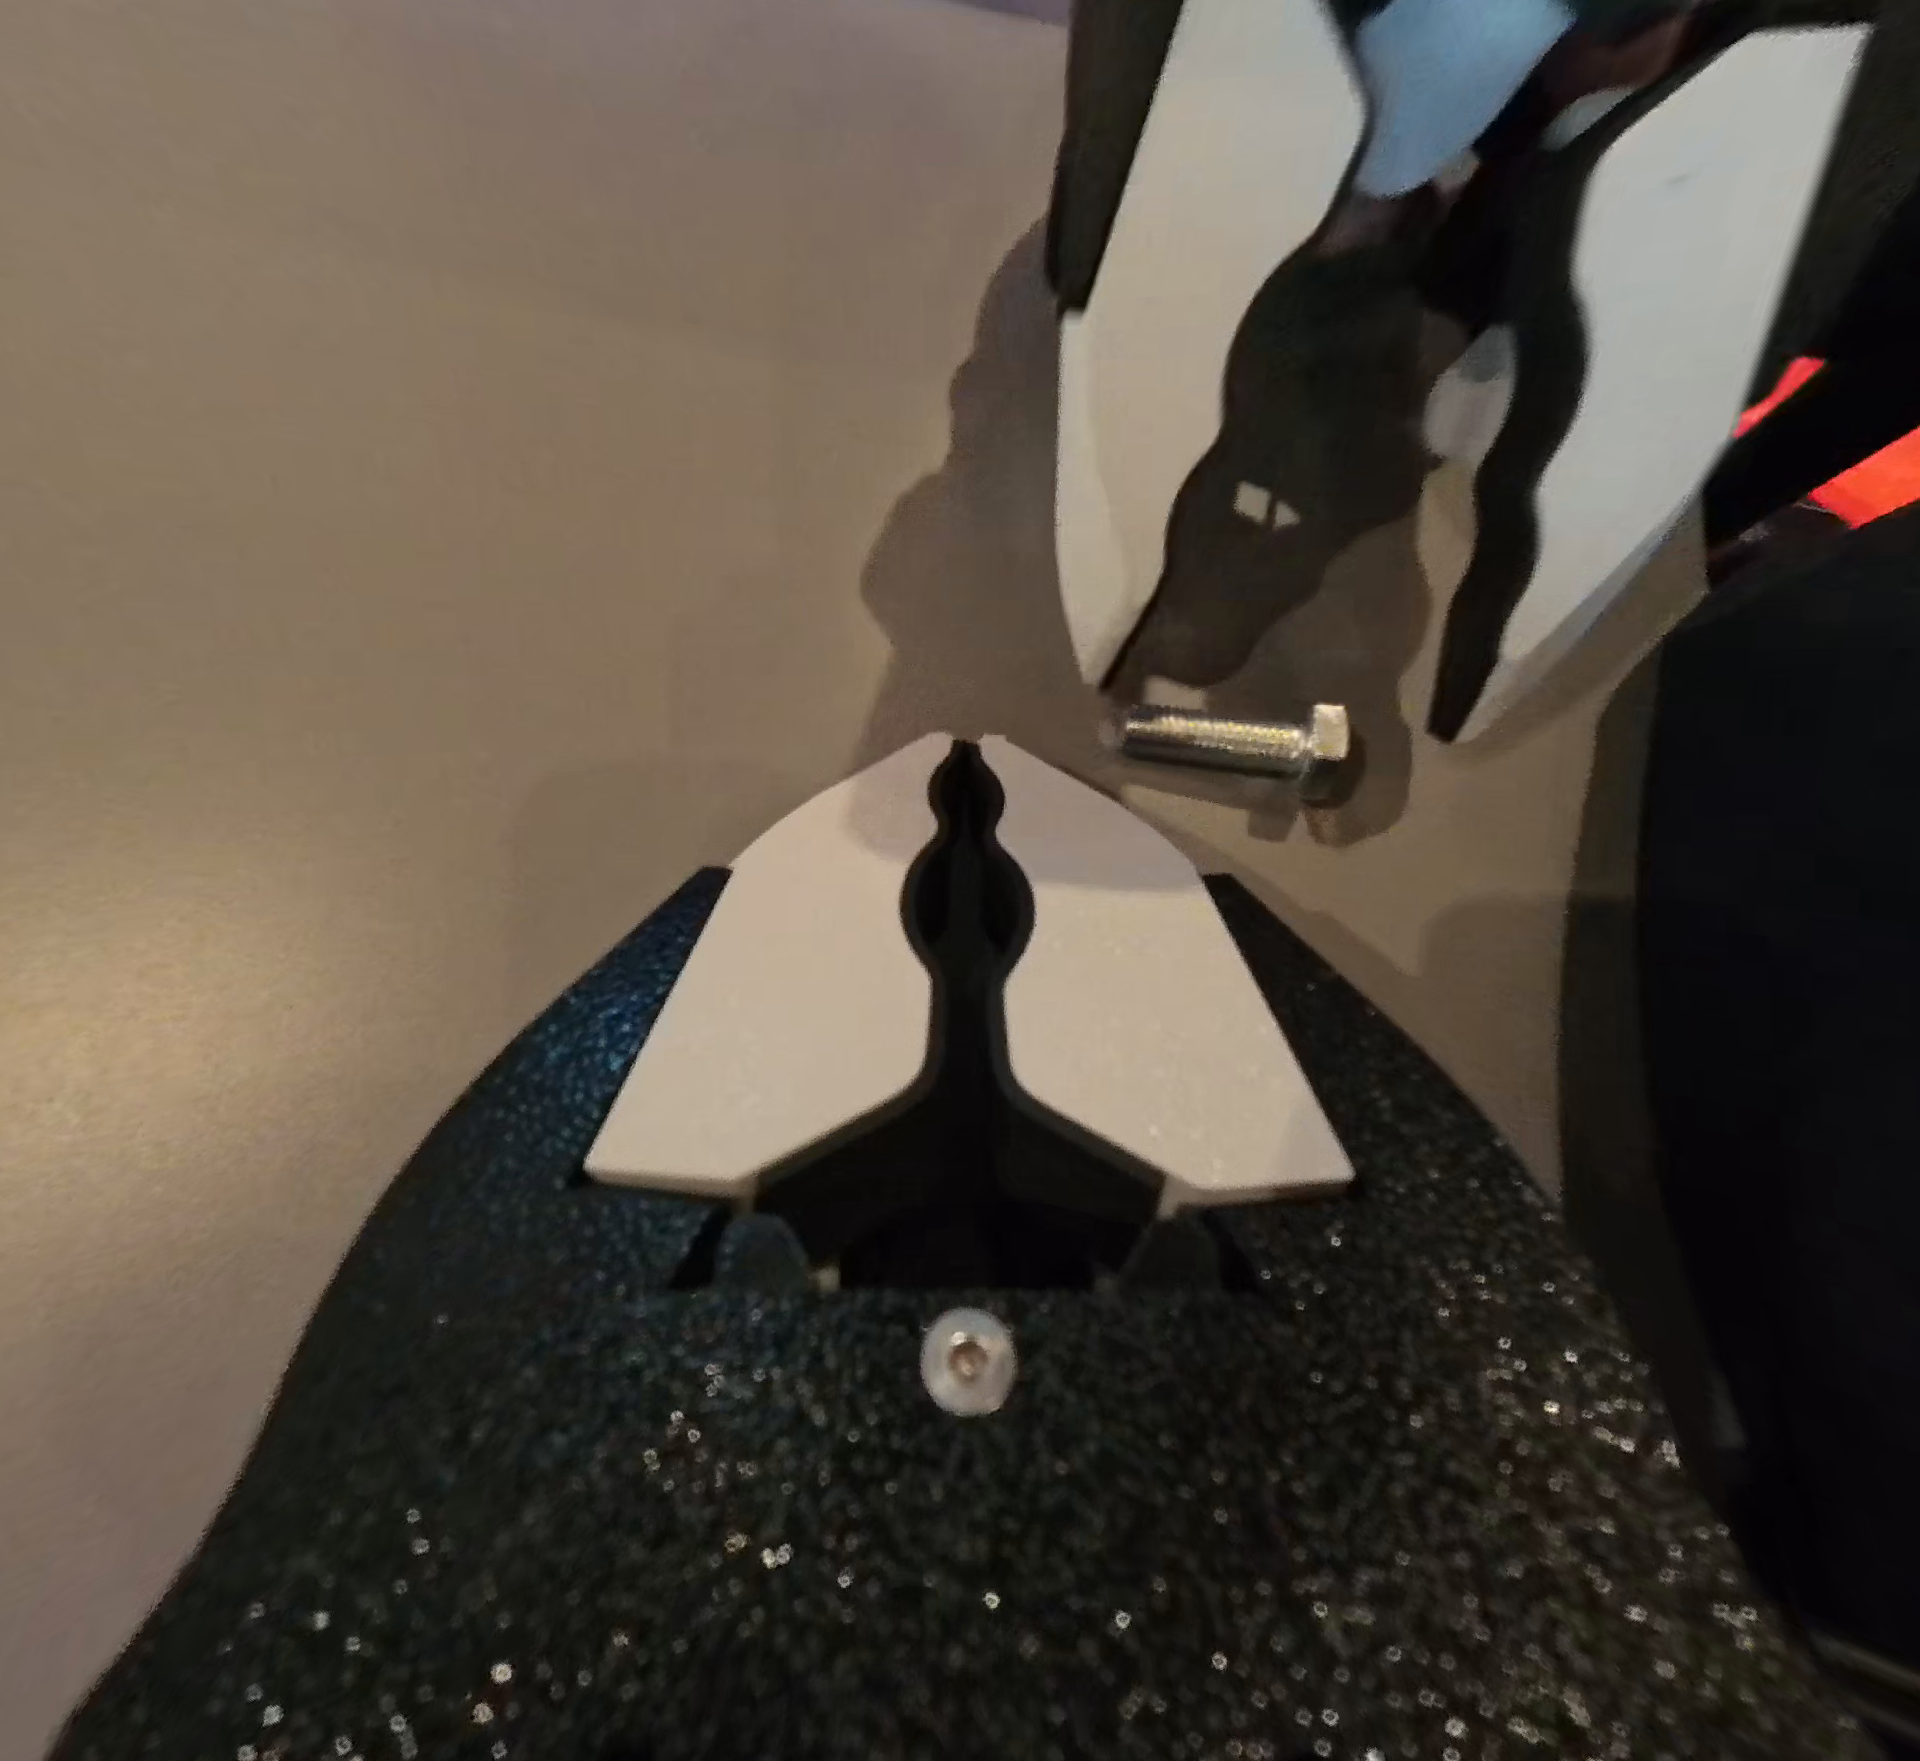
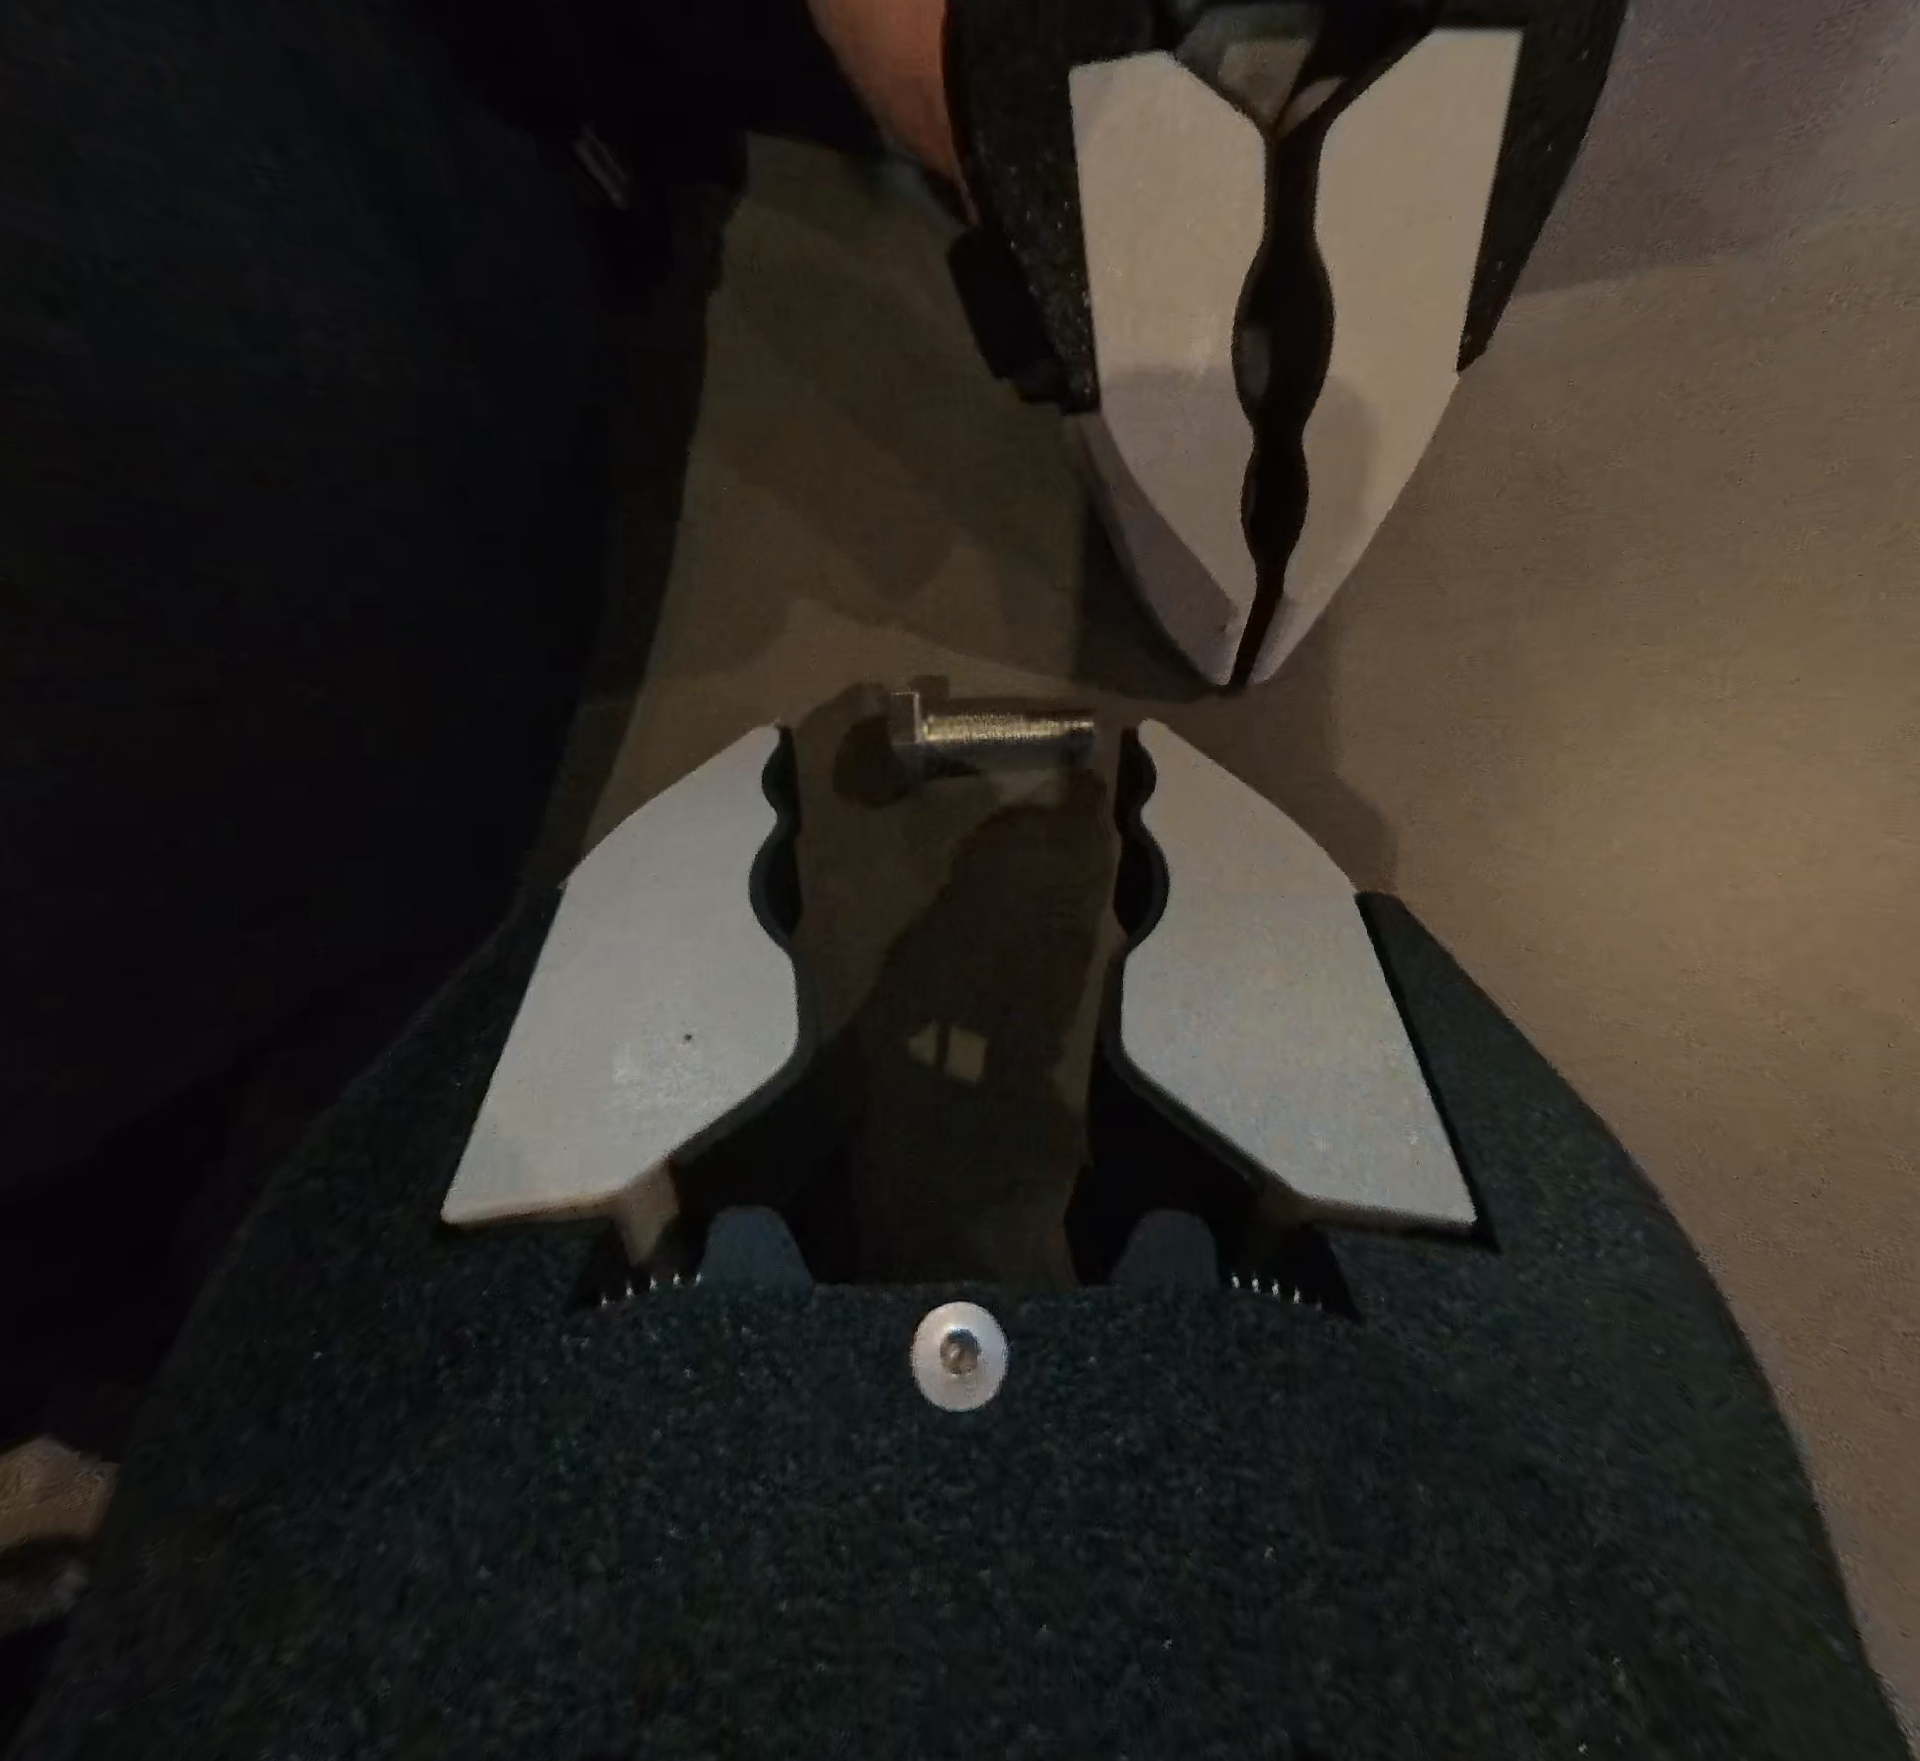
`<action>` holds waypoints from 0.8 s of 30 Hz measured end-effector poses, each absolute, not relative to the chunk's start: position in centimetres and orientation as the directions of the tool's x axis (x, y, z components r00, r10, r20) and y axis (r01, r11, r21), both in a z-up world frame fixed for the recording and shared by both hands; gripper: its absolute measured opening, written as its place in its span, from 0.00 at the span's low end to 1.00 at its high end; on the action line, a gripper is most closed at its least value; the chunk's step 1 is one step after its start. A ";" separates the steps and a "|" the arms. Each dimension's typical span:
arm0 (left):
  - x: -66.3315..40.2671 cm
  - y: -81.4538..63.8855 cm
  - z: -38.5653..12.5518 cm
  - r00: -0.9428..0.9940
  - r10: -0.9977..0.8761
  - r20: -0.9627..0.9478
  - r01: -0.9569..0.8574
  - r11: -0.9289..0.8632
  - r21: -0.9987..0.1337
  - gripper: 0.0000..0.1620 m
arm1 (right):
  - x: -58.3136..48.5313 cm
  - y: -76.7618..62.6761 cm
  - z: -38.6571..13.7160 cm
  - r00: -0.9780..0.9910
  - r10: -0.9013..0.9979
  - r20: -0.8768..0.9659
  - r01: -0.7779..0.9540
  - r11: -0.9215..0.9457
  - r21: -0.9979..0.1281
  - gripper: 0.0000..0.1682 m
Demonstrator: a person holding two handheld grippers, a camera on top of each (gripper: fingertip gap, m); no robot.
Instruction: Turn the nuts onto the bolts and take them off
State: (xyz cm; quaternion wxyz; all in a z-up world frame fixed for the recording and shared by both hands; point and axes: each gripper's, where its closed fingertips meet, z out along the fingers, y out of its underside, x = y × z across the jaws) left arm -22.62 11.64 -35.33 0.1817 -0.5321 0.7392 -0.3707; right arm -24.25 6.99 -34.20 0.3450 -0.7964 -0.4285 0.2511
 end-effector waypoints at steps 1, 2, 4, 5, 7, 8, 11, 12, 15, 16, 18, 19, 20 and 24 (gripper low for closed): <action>-22.6 11.6 -35.3 -0.366 -0.922 0.127 -0.653 0.157 -0.741 0.00 | -24.3 7.0 -34.6 0.497 0.860 -0.113 0.518 -0.399 -0.757 0.33; -22.6 11.7 -35.3 -0.365 -0.922 0.129 -0.653 0.155 -0.741 0.00 | -24.4 7.0 -35.0 0.486 0.866 -0.118 0.530 -0.400 -0.748 0.32; -22.6 11.7 -35.3 -0.363 -0.922 0.133 -0.655 0.151 -0.741 0.00 | -24.6 7.3 -35.0 0.477 0.872 -0.111 0.538 -0.390 -0.747 0.29; -22.6 11.7 -35.3 -0.363 -0.922 0.135 -0.655 0.150 -0.741 0.00 | -24.6 7.4 -35.1 0.481 0.870 -0.106 0.543 -0.390 -0.743 0.28; -22.6 11.7 -35.3 -0.362 -0.922 0.137 -0.656 0.148 -0.740 0.00 | -24.5 7.5 -35.1 0.493 0.861 -0.124 0.544 -0.416 -0.729 0.27; -22.6 11.7 -35.3 -0.362 -0.922 0.138 -0.656 0.147 -0.740 0.00 | -24.2 7.5 -34.9 0.508 0.853 -0.121 0.546 -0.428 -0.720 0.26; -22.6 11.7 -35.3 -0.360 -0.922 0.142 -0.657 0.142 -0.740 0.00 | -23.1 7.3 -31.1 0.555 0.829 -0.064 0.527 -0.410 -0.745 0.24; -22.6 11.7 -35.3 -0.359 -0.922 0.143 -0.658 0.141 -0.740 0.00 | -22.0 7.5 -29.2 0.589 0.808 -0.013 0.530 -0.397 -0.749 0.23; -22.6 11.7 -35.3 -0.357 -0.923 0.147 -0.659 0.137 -0.739 0.00 | -14.4 8.7 -23.5 0.722 0.660 0.208 0.588 -0.427 -0.687 0.23; -22.6 11.7 -35.3 -0.357 -0.922 0.148 -0.659 0.136 -0.739 0.00 | -10.5 9.3 -21.7 0.773 0.570 0.277 0.584 -0.471 -0.661 0.23; -22.6 11.8 -35.3 -0.356 -0.922 0.149 -0.660 0.136 -0.739 0.00 | -1.7 10.2 -19.1 0.867 0.355 0.350 0.498 -0.607 -0.619 0.24; -22.6 11.8 -35.3 -0.354 -0.923 0.149 -0.660 0.134 -0.739 0.00 | 2.8 10.2 -18.9 0.894 0.269 0.360 0.440 -0.687 -0.579 0.23; -22.6 11.8 -35.3 -0.351 -0.924 0.151 -0.661 0.131 -0.739 0.00 | 7.0 9.9 -19.3 0.908 0.202 0.367 0.381 -0.763 -0.523 0.23; -22.6 11.7 -35.3 -0.351 -0.924 0.152 -0.661 0.129 -0.739 0.00 | 16.7 8.3 -25.0 0.954 0.157 0.256 0.235 -0.922 -0.309 0.24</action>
